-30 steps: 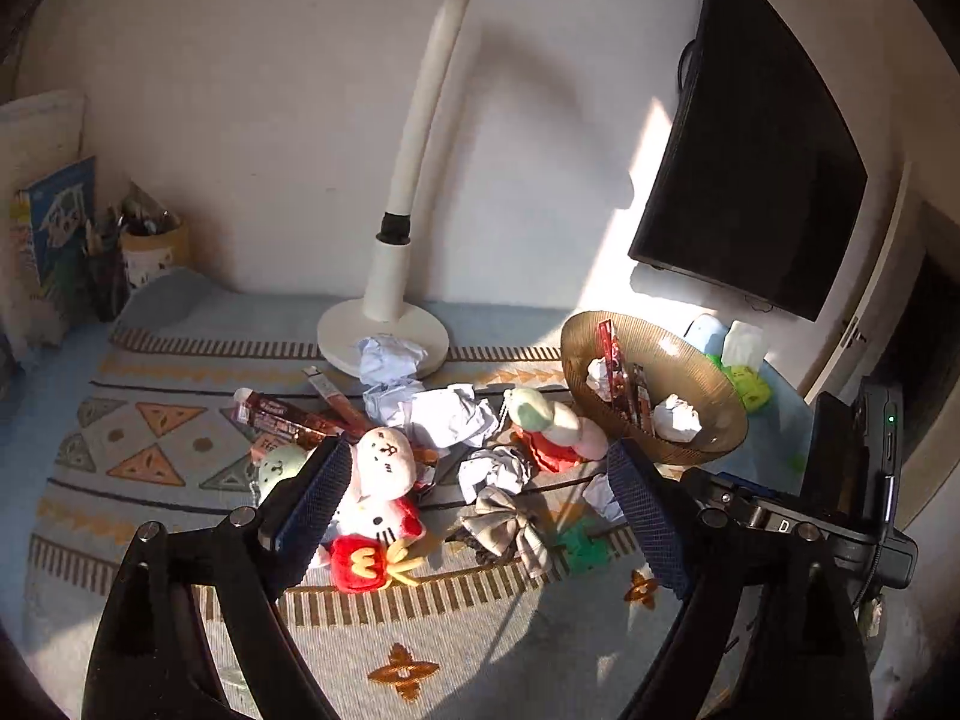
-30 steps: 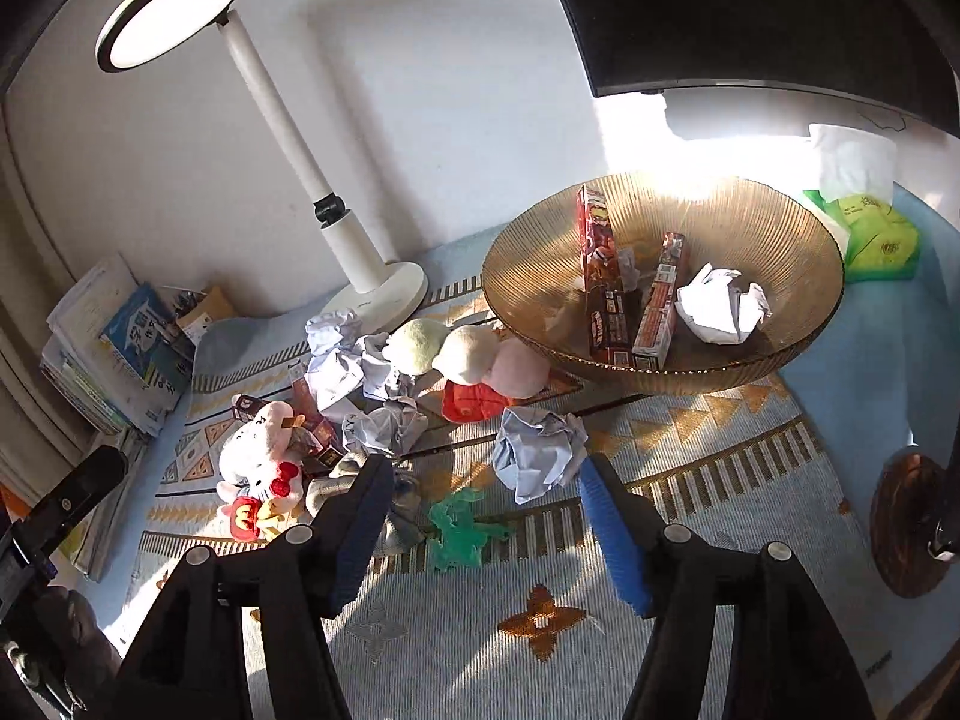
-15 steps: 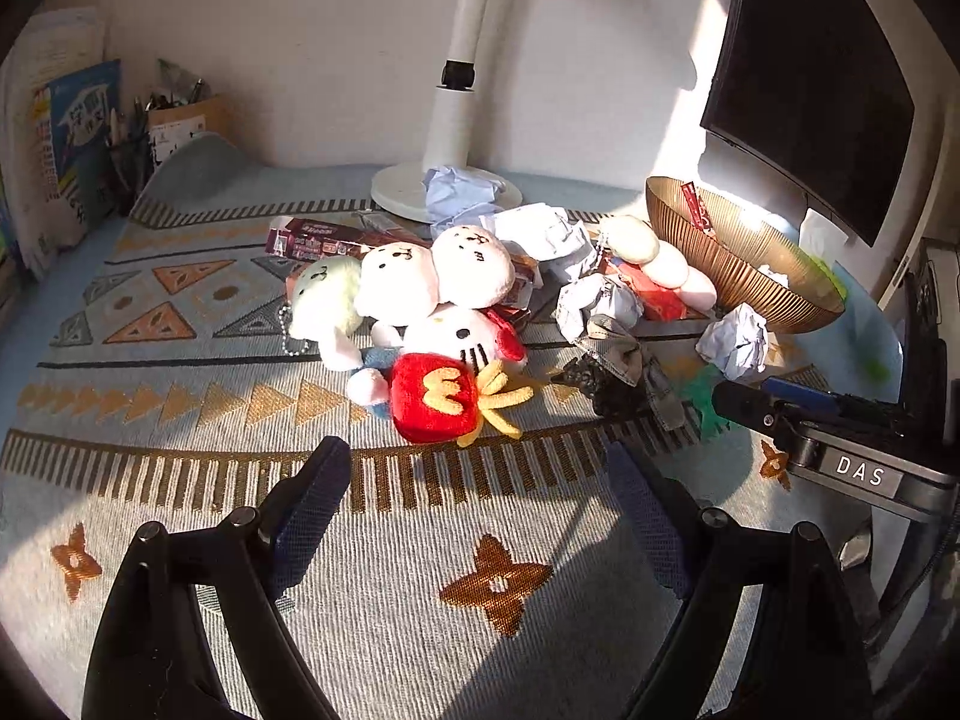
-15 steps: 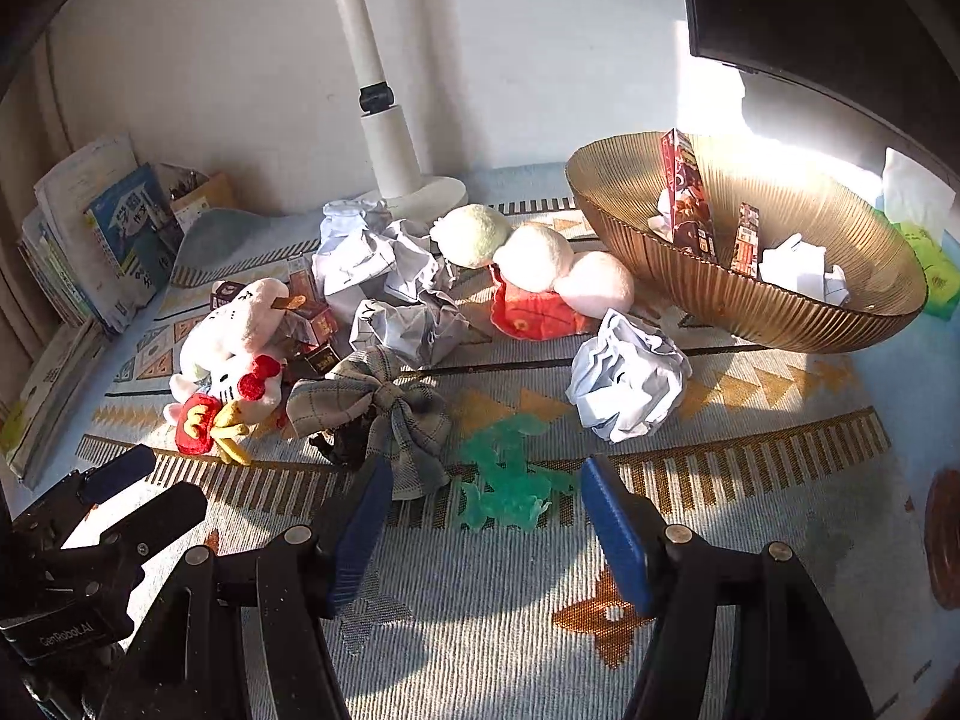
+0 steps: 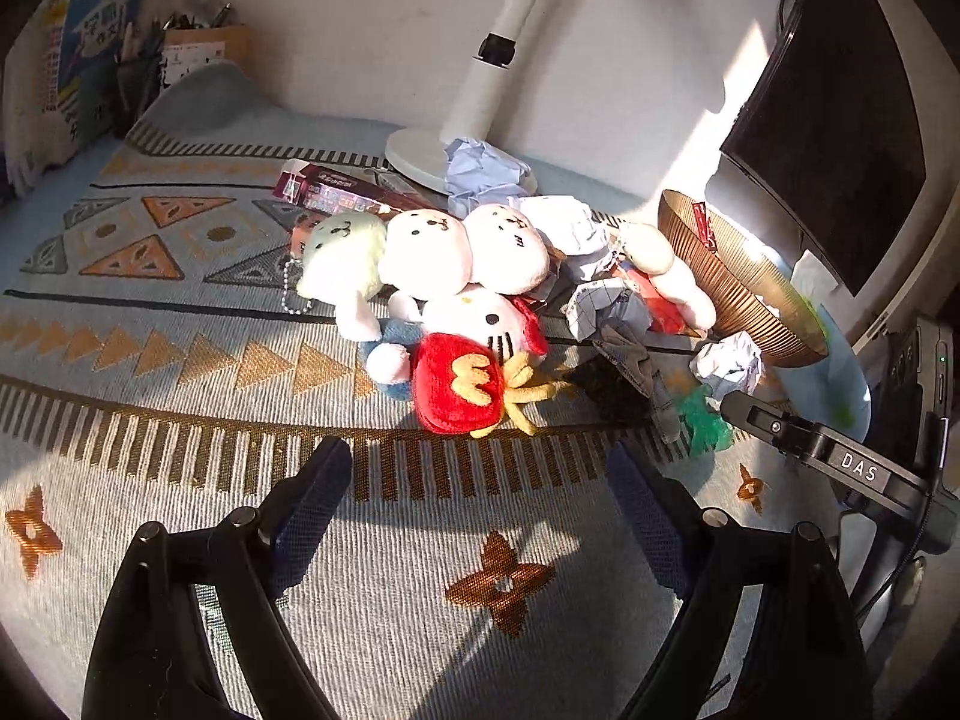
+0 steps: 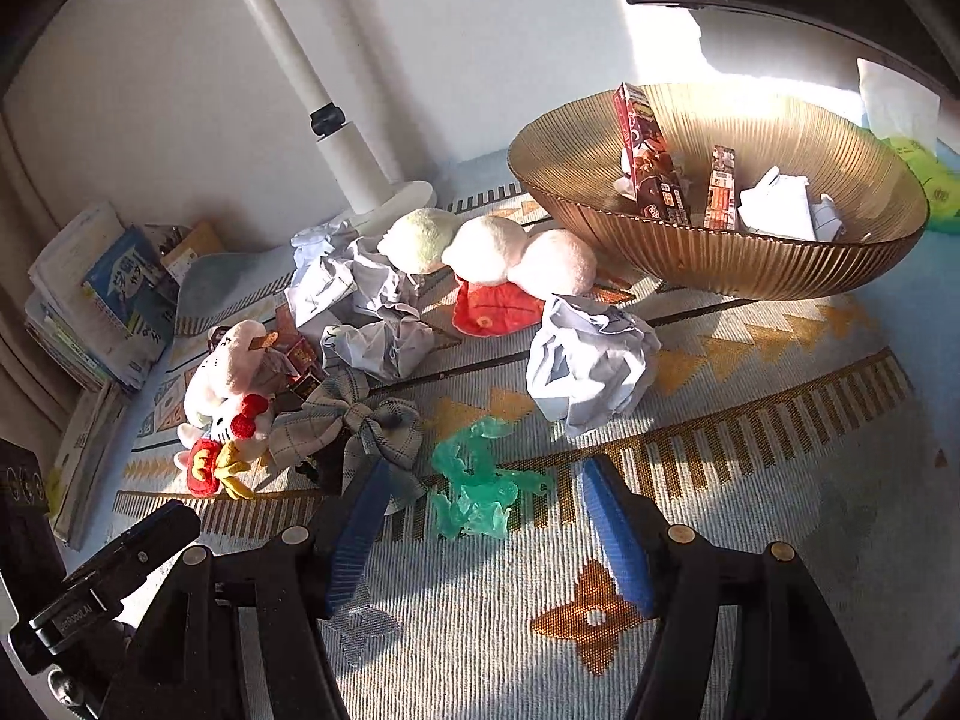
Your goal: Organize objects
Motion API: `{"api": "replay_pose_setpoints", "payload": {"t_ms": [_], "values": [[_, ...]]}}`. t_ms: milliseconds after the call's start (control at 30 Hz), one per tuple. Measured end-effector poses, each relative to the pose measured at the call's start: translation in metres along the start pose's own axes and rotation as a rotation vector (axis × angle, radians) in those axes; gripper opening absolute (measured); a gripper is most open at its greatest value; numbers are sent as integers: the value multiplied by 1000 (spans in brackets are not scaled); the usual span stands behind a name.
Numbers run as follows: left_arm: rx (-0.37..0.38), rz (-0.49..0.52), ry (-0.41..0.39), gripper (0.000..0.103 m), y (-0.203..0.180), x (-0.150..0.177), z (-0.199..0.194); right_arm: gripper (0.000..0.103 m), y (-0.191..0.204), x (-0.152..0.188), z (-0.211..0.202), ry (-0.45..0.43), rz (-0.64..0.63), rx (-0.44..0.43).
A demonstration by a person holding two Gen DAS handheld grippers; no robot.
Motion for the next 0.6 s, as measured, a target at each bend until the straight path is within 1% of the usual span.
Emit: {"api": "replay_pose_setpoints", "payload": {"t_ms": [67,167,200,267,333,400,467,533,600], "values": [[-10,-25,-13,87,4,-2,-2,65,2,0,-1,-2,-9,3],[-29,-17,-9,87,7,-10,-2,65,5,0,-2,-8,-25,10],[-49,14,-22,87,7,-16,-4,65,4,1,-2,-11,-24,11],[-118,102,-61,87,8,-35,-9,66,2,0,-3,-11,-12,4],[-139,200,-70,87,6,-52,-9,66,-2,-1,-3,-13,15,-8],[-147,304,-44,87,6,-65,1,66,-7,-3,-4,-12,49,-34],[-155,373,4,87,10,-75,17,67,-15,-5,-7,-18,96,-55],[-149,375,45,87,17,-82,32,67,-25,-9,-10,-25,154,-74],[-123,381,80,87,20,-83,44,68,-35,-14,-9,-16,197,-82]]}}
Point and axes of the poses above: each gripper's, at about its wrist camera, not at the fingertips, and z roughly the way its jaws point, y to its left, x to its underside, the point moved 10 cm from there along z, roughly the way its jaws point
